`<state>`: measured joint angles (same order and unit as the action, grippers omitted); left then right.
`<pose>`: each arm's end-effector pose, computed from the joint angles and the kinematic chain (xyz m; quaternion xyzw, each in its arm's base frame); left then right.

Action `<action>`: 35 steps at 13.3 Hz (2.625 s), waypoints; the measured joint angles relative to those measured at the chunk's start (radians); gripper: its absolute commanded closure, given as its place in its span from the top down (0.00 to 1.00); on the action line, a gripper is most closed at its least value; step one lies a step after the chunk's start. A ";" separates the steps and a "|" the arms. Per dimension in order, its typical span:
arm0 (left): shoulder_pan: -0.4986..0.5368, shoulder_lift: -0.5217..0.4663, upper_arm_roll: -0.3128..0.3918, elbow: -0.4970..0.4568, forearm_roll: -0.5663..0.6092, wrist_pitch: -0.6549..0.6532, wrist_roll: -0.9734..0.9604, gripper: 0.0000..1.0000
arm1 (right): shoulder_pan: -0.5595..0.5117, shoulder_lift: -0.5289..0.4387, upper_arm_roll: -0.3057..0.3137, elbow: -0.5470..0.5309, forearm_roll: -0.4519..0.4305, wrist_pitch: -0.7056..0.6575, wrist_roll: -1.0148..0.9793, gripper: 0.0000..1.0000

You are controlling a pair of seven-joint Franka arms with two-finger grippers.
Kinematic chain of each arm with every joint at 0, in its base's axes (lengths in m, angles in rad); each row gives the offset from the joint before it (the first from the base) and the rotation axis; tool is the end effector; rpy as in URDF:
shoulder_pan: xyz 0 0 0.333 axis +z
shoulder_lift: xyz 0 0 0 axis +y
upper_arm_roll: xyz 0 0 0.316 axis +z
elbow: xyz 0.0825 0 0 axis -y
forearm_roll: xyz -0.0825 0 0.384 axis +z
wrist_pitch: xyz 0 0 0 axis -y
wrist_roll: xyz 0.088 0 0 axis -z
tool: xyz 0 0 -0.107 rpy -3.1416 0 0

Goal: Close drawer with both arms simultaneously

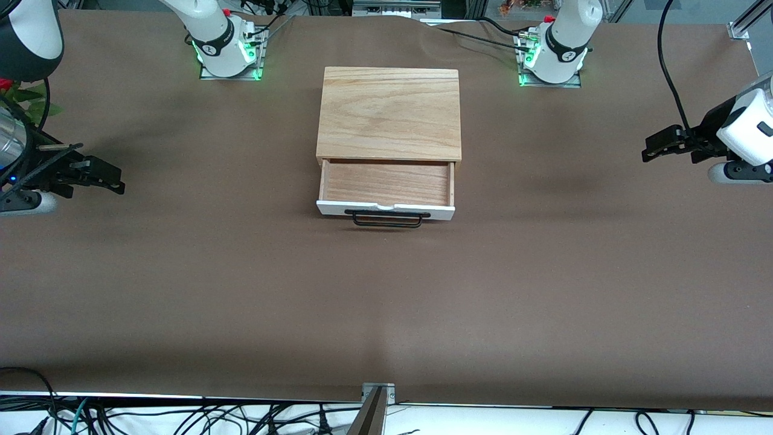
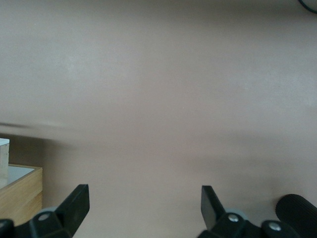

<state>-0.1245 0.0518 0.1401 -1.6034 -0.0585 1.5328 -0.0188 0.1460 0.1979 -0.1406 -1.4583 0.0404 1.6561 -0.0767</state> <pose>0.5626 0.0005 0.5776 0.9977 0.0180 -0.0609 0.0255 0.6201 0.0156 0.5701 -0.9992 -0.0407 -0.0011 0.0063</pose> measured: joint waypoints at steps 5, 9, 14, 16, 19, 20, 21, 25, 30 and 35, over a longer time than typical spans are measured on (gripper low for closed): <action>0.000 0.000 0.000 0.000 0.000 0.000 0.000 1.00 | 0.000 -0.001 0.001 0.000 0.000 0.000 0.000 1.00; 0.000 0.000 0.000 0.000 0.000 0.000 0.000 1.00 | 0.000 -0.001 0.001 0.000 0.000 0.000 0.000 1.00; 0.000 0.000 0.000 0.002 0.000 0.000 0.000 1.00 | -0.001 -0.001 0.001 -0.001 0.000 0.000 0.000 1.00; 0.000 0.000 0.000 0.006 0.000 0.000 0.000 1.00 | -0.001 -0.001 0.001 -0.002 0.000 0.000 0.000 1.00; 0.000 0.000 0.000 0.007 0.000 0.000 0.000 1.00 | -0.001 -0.001 0.001 -0.002 0.000 0.000 0.000 1.00; 0.000 0.000 0.000 0.007 0.000 0.000 0.000 1.00 | -0.001 -0.001 0.001 -0.002 0.000 0.000 0.001 1.00; 0.000 0.000 0.000 0.007 0.000 0.000 0.000 1.00 | -0.001 -0.001 0.001 -0.002 0.000 -0.001 0.001 1.00; 0.000 0.000 0.000 0.007 0.000 0.000 0.000 1.00 | -0.001 -0.001 0.004 -0.002 0.001 -0.001 0.001 1.00; 0.000 0.000 0.000 0.007 0.000 0.000 0.000 1.00 | 0.000 0.001 0.017 -0.003 0.152 0.023 0.001 1.00; -0.004 0.015 -0.002 0.007 -0.008 0.000 0.000 1.00 | 0.004 0.054 0.030 -0.015 0.303 0.036 -0.003 1.00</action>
<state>-0.1286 0.0667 0.1379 -1.5966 -0.0664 1.5328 -0.0188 0.1496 0.2524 -0.1104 -1.4734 0.3436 1.6923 -0.0801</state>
